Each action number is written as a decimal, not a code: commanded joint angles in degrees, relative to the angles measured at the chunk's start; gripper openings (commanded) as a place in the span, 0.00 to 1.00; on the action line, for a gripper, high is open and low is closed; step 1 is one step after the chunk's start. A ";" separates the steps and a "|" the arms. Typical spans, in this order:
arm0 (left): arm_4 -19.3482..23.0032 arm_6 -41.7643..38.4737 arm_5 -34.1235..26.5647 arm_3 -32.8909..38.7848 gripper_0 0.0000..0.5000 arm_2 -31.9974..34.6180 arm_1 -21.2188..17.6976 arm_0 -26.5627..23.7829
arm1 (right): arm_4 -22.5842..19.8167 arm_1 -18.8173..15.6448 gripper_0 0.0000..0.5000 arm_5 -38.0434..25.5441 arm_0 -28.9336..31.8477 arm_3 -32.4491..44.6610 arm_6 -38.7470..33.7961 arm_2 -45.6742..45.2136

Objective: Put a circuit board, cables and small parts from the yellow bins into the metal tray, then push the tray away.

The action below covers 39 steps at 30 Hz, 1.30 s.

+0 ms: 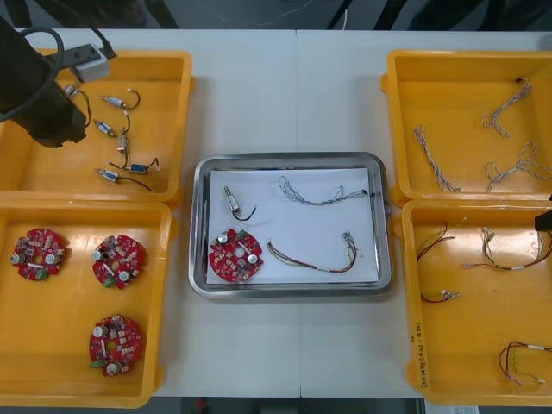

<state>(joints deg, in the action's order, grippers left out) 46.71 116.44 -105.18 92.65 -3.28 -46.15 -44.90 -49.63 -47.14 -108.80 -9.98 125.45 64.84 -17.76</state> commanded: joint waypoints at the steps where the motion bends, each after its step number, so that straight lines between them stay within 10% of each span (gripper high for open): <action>1: -0.74 -10.71 -1.34 1.66 0.00 1.70 0.36 -3.26 | -0.46 0.47 1.00 0.17 0.31 1.64 1.61 0.53; 39: -1.44 -55.71 -4.82 4.47 0.00 -18.34 19.08 -18.55 | 0.85 0.47 1.00 -1.20 0.31 2.61 1.08 0.62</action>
<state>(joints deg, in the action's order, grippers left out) 44.83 63.28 -109.58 95.19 -18.04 -28.54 -60.02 -49.26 -47.13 -109.57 -9.98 126.20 64.84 -17.75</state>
